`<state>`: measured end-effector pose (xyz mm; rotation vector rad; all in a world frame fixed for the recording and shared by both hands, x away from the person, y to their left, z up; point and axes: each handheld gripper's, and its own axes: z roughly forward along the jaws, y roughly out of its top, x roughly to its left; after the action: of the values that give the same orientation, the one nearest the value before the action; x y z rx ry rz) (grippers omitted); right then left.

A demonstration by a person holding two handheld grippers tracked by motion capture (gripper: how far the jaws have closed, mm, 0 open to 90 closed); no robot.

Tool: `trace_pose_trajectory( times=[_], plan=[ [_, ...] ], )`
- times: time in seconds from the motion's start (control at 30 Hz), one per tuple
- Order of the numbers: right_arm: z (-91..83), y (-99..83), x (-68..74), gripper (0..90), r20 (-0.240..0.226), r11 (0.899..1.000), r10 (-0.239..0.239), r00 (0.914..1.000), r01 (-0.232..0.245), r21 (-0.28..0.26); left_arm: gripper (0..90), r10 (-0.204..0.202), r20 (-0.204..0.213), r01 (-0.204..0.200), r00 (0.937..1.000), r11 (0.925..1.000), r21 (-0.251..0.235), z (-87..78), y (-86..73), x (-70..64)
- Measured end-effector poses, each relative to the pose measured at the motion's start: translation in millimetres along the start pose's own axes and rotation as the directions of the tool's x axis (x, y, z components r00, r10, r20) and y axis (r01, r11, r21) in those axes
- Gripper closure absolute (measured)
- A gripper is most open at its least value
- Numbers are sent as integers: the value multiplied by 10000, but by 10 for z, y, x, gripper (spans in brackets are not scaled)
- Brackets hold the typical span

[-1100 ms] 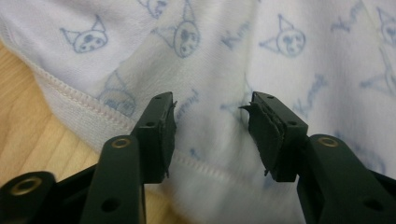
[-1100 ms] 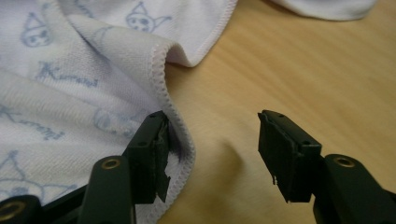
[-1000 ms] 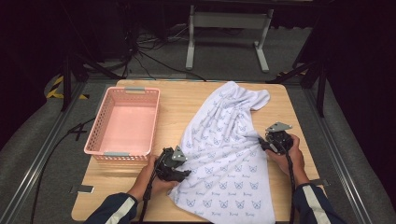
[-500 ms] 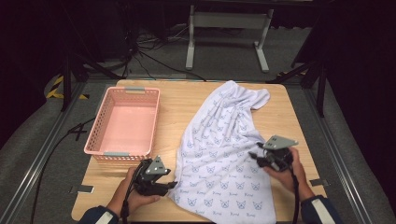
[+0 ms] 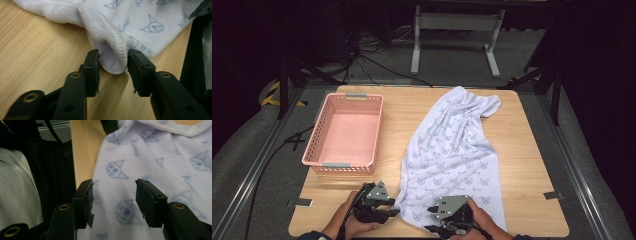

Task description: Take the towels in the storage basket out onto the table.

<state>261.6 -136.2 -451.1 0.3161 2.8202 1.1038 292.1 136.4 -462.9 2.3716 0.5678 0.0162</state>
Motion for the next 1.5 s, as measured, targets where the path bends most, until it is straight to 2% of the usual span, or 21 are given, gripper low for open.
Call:
trace_pose_trajectory(
  times=[0.13,0.2,0.3,0.37,0.47,0.5,0.6,0.63,0.7,0.77,0.83,0.87,0.97,1.1,1.13,1.23,1.3,1.33,1.37,1.4,1.5],
  plan=[
    [132,26,48,533,-175,9987,-395,9991,400,317,785,394,-98,-395,9992,9992,-88,12,45,-41],
    [152,28,59,586,81,9979,-529,9986,525,371,820,447,1,-447,9990,9986,-273,3,73,-47],
    [113,22,26,773,478,9970,-595,9971,570,520,847,548,-58,-550,9985,9959,-715,-47,129,-43],
    [56,7,-22,829,722,9974,-555,9958,521,490,849,453,-162,-467,9988,9937,-1014,-69,168,-28],
    [-32,-10,-101,836,879,9996,-209,9959,193,192,847,335,-119,-347,9994,9921,-1204,-71,220,-5],
    [-164,-30,-221,836,1248,9995,228,9919,-202,-223,842,229,-336,-272,9992,9905,-1346,-56,286,9],
    [-256,-63,-341,836,1552,9973,607,9860,-537,-491,813,152,-458,-218,9988,9889,-1473,-19,376,34],
    [-311,-96,-429,835,1894,9951,898,9778,-800,-588,805,85,-546,-166,9985,9886,-1496,7,421,49],
    [-373,-157,-576,828,1912,9854,1637,9678,-1513,-777,667,-403,-958,262,9946,9892,-1444,69,514,113],
    [-422,-237,-740,823,2144,9704,2378,9474,-2222,-945,663,-556,-665,446,9962,9866,-1569,125,575,163],
    [-483,-324,-918,806,2477,9506,3099,9179,-2944,-982,611,-368,-1008,230,9942,9906,-1345,181,634,184],
    [-498,-351,-966,792,2622,9464,3230,9094,-3077,-986,601,-255,-1008,132,9946,9925,-1215,216,656,188],
    [-595,-485,-1140,731,3318,9186,3941,8571,-3789,-1123,554,-186,-947,88,9953,9946,-1039,282,689,179],
    [-648,-549,-1207,649,3677,9132,4036,8378,-3934,-1059,539,63,-907,-148,9959,9955,-934,318,734,142],
    [-683,-550,-1215,611,3879,9121,4070,8270,-3912,-1229,531,85,-920,-166,9957,9960,-878,316,733,129],
    [-722,-489,-1179,586,3995,9233,3840,8324,-3512,-1556,522,309,-1028,-389,9942,9963,-766,279,709,118],
    [-710,-386,-1109,599,3788,9432,3298,8647,-2850,-1707,523,242,-1110,-332,9935,9963,-799,245,678,129],
    [-687,-325,-1068,600,3931,9553,2924,8718,-2470,-1627,526,255,-1188,-344,9926,9967,-735,225,662,134],
    [-660,-272,-1037,598,3636,9612,2665,8926,-2180,-1691,524,218,-1180,-311,9928,9966,-769,208,642,138],
    [-620,-223,-1011,592,3477,9650,2498,9037,-2025,-1668,520,197,-1160,-291,9931,9964,-793,189,622,145],
    [-519,-151,-999,568,3513,9757,2117,9120,-1762,-1304,516,208,-1173,-295,9929,9969,-731,161,580,148]
  ],
)
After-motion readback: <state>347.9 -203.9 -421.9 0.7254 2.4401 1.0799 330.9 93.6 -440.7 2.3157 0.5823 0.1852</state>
